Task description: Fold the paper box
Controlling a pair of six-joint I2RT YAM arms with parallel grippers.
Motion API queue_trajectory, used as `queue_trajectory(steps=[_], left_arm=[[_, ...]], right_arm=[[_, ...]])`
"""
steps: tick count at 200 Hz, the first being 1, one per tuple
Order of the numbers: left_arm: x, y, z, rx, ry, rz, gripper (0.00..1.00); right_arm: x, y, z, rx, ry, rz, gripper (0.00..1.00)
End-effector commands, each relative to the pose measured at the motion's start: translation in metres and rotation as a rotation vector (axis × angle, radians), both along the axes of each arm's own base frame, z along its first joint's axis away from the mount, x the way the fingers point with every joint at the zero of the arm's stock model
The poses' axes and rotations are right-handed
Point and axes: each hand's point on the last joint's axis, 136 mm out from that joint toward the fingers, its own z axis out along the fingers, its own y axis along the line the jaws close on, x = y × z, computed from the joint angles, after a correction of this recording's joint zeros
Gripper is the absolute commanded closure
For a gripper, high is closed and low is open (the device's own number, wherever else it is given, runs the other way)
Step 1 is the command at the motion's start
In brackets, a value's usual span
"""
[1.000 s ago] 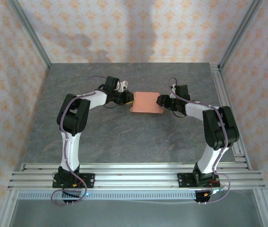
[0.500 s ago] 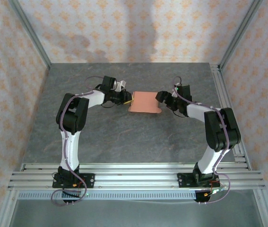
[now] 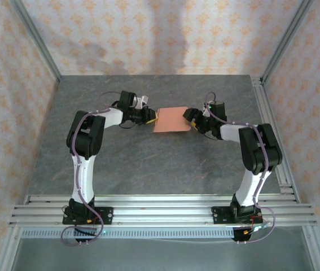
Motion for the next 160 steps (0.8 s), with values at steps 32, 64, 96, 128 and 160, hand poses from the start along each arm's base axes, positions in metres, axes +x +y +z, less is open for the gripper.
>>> queue_trajectory(steps=[32, 64, 96, 128, 160], left_arm=[[-0.005, 0.006, -0.023, 0.022, 0.058, 0.016, 0.84], [-0.005, 0.007, -0.023, 0.025, 0.058, 0.017, 0.83], [-0.005, 0.007, -0.022, 0.026, 0.054, 0.017, 0.83], [-0.004, 0.006, -0.018, 0.021, 0.040, 0.018, 0.79], [-0.003, 0.007, -0.009, 0.017, 0.010, 0.021, 0.72]], right_arm=[[0.009, 0.014, 0.010, 0.130, -0.018, 0.033, 0.30], [0.010, 0.017, 0.014, 0.163, -0.028, 0.037, 0.43], [0.011, 0.019, 0.021, 0.197, -0.053, 0.036, 0.48], [0.012, 0.019, 0.025, 0.201, -0.064, 0.036, 0.52], [0.011, 0.017, 0.025, 0.196, -0.065, 0.028, 0.57]])
